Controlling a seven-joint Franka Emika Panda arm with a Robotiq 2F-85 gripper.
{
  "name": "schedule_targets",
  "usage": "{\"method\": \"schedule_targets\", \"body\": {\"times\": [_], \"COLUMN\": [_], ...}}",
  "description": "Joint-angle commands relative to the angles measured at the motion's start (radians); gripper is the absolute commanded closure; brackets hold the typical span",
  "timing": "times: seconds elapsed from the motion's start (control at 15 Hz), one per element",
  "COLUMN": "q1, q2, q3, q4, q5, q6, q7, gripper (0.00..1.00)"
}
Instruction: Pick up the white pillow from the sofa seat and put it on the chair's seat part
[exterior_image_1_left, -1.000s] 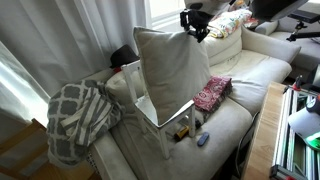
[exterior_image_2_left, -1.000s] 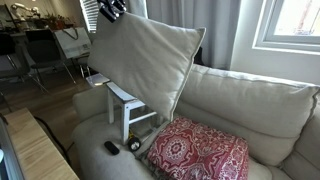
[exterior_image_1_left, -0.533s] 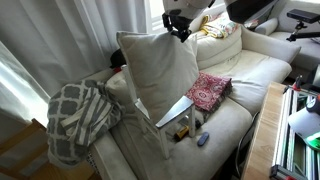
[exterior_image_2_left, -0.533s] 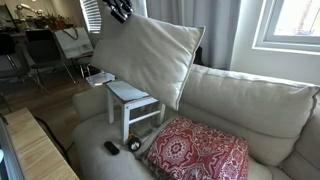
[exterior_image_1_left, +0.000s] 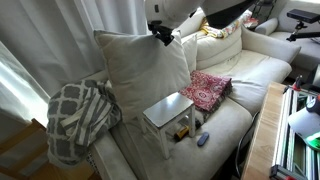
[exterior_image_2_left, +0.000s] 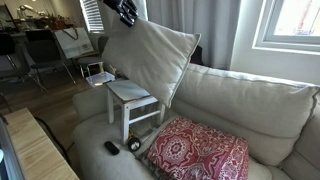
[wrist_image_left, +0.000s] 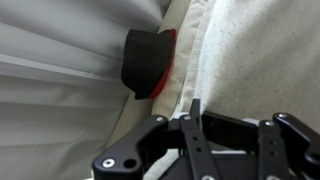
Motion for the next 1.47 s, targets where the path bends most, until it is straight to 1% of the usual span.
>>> {"method": "schedule_targets", "body": {"times": [0.0,0.27,0.33,0.6,1.13,1.27,1.4], "q1": [0.036,0.058,0.05,0.055,0.071,0.075,0.079], "q2": [0.078,0.139,0.15,0.191,0.242,0.249,0.25], "q3": [0.011,0.009,0.023,0.035,0.059,0.063,0.066], "q4": [0.097,0.112,0.112,0.121,0.141,0.148,0.16], "q5": [-0.162,-0.229,-0.235,-0.275,-0.256,-0.254,-0.261], "q6": [-0.05,-0.087,-0.102,-0.139,-0.2,-0.22,-0.238], "q7": [0.126,0.163,0.158,0.176,0.147,0.151,0.164], "gripper": [1.0,1.0,1.0,1.0,1.0,0.74,0.6]}}
